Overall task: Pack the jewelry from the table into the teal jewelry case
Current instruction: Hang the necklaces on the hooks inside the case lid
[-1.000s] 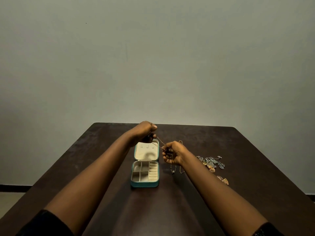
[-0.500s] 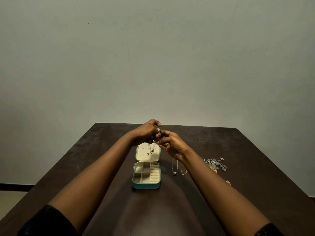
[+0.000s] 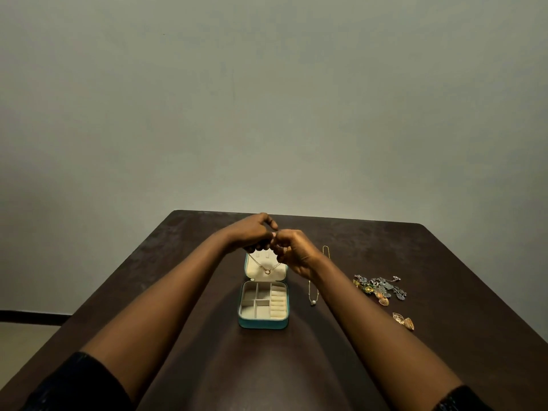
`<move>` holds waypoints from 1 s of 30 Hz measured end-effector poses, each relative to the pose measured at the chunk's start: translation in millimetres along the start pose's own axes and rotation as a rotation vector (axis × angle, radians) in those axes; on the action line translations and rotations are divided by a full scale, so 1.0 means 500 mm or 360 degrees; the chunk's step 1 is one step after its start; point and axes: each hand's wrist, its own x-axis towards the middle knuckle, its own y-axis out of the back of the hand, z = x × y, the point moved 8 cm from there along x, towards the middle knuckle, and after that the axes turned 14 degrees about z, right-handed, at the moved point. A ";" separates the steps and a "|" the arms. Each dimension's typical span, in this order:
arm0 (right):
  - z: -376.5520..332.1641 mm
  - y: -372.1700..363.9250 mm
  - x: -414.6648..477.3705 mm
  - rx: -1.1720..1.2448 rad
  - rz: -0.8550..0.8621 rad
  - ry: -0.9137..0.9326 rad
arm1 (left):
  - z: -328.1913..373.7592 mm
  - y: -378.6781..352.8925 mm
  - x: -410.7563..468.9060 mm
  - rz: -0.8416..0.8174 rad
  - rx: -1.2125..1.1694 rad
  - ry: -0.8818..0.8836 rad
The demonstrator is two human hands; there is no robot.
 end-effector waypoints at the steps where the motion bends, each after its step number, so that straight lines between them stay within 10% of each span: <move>1: 0.000 0.002 0.003 -0.0041 0.0031 0.0019 | -0.008 0.005 0.003 0.0028 0.0027 -0.0005; 23: 0.097 -0.009 0.106 -0.0808 0.0763 0.0040 | -0.170 0.010 0.078 0.0716 0.0656 -0.0291; 30: 0.090 0.001 0.112 -0.0925 0.0915 0.0181 | -0.206 -0.013 0.114 0.0734 0.0510 -0.0001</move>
